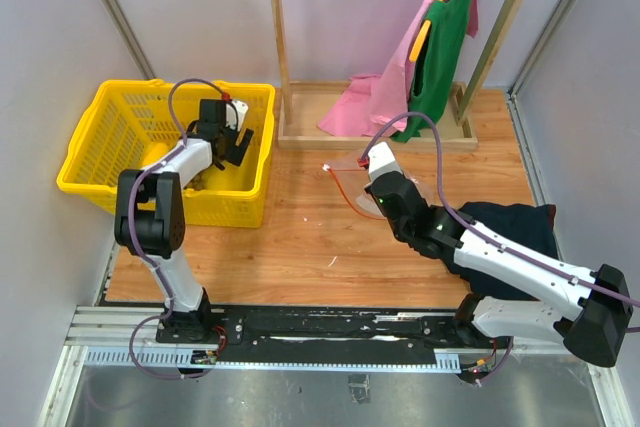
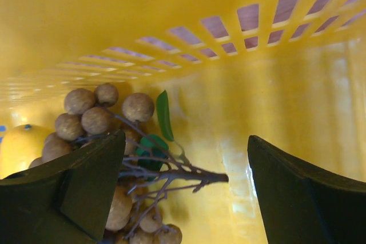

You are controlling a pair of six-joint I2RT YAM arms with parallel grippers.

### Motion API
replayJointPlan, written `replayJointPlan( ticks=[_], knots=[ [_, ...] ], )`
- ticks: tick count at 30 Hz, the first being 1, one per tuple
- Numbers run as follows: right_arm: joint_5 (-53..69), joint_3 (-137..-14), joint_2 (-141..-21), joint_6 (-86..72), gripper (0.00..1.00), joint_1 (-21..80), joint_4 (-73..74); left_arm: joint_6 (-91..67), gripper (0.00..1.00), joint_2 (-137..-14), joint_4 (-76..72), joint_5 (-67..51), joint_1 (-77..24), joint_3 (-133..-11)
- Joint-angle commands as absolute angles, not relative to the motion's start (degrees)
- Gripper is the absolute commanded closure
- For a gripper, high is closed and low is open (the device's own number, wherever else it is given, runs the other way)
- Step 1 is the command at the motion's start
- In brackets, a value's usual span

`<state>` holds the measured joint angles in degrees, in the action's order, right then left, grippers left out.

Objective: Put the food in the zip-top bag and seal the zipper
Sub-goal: Pick up the fake fruit from the bin.

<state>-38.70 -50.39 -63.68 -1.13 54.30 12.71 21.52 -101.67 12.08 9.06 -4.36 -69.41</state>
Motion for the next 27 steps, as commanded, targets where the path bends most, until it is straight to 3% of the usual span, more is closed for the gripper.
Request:
replayJointPlan(
  ticks=[1, 8, 18, 20, 23, 27],
  knots=[
    [-38.28, -49.51, -63.38, -1.31, 0.99, 54.59, 11.16, 23.98, 0.09, -104.88, 7.48, 7.48, -3.26, -71.37],
    [-37.8, -49.18, -63.53, -1.4, 0.99, 54.18, 10.9, 25.82, 0.15, -108.9, 2.27, 9.66, -3.16, -70.53],
    [-37.2, -49.06, -63.65, -1.76, 0.99, 53.71, 10.9, 26.67, 0.39, -110.69, -3.97, 12.75, -3.08, -66.98],
    [-37.11, -49.05, -63.65, -1.76, 0.99, 53.7, 10.9, 26.97, 0.45, -109.82, -5.98, 13.26, -3.08, -65.47],
    [-37.02, -49.04, -63.68, -1.89, 0.99, 53.7, 10.92, 27.24, 0.65, -108.23, -8.95, 13.75, -3.1, -63.37],
    [-36.74, -49.05, -63.64, -2.02, 0.99, 53.7, 10.97, 26.78, 0.78, -105.3, -12.39, 13.58, -3.16, -61.03]
  ],
)
